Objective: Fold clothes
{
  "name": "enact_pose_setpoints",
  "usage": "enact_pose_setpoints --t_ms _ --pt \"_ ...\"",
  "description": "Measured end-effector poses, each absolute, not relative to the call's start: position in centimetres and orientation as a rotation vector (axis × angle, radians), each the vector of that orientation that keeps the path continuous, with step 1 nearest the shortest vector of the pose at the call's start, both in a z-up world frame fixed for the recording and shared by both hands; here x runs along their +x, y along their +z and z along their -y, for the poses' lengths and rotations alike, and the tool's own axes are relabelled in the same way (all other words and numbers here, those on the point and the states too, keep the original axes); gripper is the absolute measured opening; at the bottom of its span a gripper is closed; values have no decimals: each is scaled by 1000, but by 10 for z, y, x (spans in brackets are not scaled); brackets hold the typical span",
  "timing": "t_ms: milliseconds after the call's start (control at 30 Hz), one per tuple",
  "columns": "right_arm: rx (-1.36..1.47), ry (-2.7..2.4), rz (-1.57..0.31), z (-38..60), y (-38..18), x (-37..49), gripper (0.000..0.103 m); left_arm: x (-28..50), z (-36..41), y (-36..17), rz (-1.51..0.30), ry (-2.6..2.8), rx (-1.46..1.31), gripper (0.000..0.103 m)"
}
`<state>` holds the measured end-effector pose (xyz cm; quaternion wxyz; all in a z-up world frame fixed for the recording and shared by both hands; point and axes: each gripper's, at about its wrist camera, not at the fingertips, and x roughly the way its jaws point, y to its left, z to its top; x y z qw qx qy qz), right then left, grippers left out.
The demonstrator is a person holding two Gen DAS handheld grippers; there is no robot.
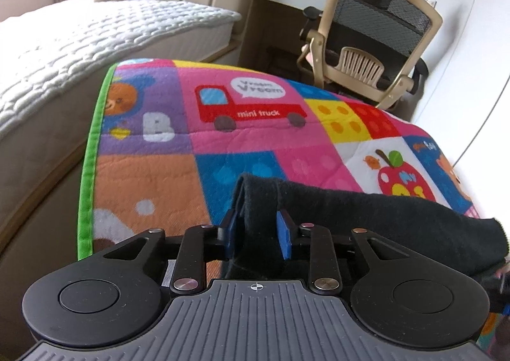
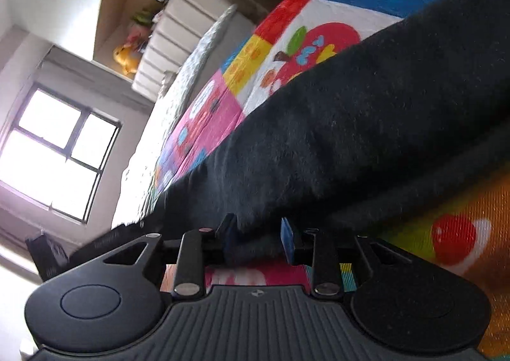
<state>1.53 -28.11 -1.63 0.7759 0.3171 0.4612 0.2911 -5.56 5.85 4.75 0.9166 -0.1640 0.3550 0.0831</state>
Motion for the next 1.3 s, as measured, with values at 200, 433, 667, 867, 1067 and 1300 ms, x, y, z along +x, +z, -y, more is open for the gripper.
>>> enact_pose_setpoints --t_ms 200,433,667,867,1067,1300 --pt "756 583 -1014 278 -20 32 8 -53 -65 39 -738 171 -369 28" --pt "598 673 -897 280 16 9 6 -75 -59 59 -700 135 -340 12" --pt "574 648 -982 281 -18 -14 8 -107 -44 56 -717 177 -318 13" --pt "410 677 -845 291 8 -34 12 -100 -52 62 -704 262 -324 30" --pt "378 292 -681 373 22 -31 22 -92 -19 74 -673 104 -290 51" --pt "361 172 -647 397 16 -17 26 -73 3 43 -771 -16 -338 74"
